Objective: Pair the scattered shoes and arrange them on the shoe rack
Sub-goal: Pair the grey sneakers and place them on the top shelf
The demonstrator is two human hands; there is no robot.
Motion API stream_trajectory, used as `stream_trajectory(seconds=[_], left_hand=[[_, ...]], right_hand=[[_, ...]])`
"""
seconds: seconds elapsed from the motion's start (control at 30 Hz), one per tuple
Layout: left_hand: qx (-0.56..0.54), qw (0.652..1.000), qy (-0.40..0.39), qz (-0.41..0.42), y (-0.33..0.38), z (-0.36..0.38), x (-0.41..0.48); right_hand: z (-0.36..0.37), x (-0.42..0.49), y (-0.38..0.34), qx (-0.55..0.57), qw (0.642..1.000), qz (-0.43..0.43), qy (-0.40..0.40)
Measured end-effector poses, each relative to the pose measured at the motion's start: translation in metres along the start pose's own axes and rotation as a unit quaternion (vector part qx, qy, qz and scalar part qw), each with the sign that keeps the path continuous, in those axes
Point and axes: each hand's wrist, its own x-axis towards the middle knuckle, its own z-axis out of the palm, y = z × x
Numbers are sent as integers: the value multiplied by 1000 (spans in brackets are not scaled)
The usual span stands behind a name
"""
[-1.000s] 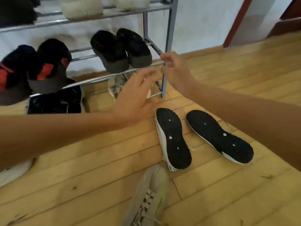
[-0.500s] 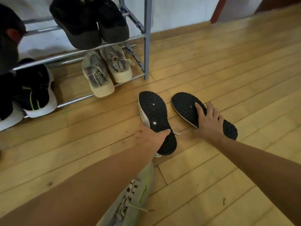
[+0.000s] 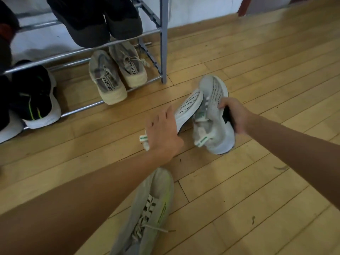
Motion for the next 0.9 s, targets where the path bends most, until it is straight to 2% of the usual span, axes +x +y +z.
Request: stream_trajectory(seconds=[0.07,0.13,0.2,0.27,0.33,0.4,0.5,0.53,0.7,0.77,0.9], left_hand=[[-31,998,-51,-14,3,7,-8],[-51,994,-83,46,5,11,-12],[-81,988,-71,114,4,5,-12],[-126,985,-57,102,-1,-3,-8],[-136,989,-62,21,-13,-5,1],[-147,978,-130,-77,-23,-7,8],[-280,910,-250,-174,-24,-6,7],[-298,898,-265,-185,-22,-4,5],[-310,891,-283,-173,-24,-3,6],[-326,881,-289,-184,-24,-4,7],[-421,832,-298,-206,-19,0,3]], right_hand=[[8,3,15,46,999,22,18],[12,7,32,-11,992,37,120],[6,12,42,-73,972,21,222],[-5,14,45,-137,956,14,258],[-12,12,47,-195,944,14,265],[-14,9,49,-209,948,0,240],[-8,4,56,-168,960,-2,225],[-5,3,57,-141,962,0,233],[6,-3,56,12,967,36,250],[8,-4,55,41,967,49,245],[11,-6,59,57,970,35,233]])
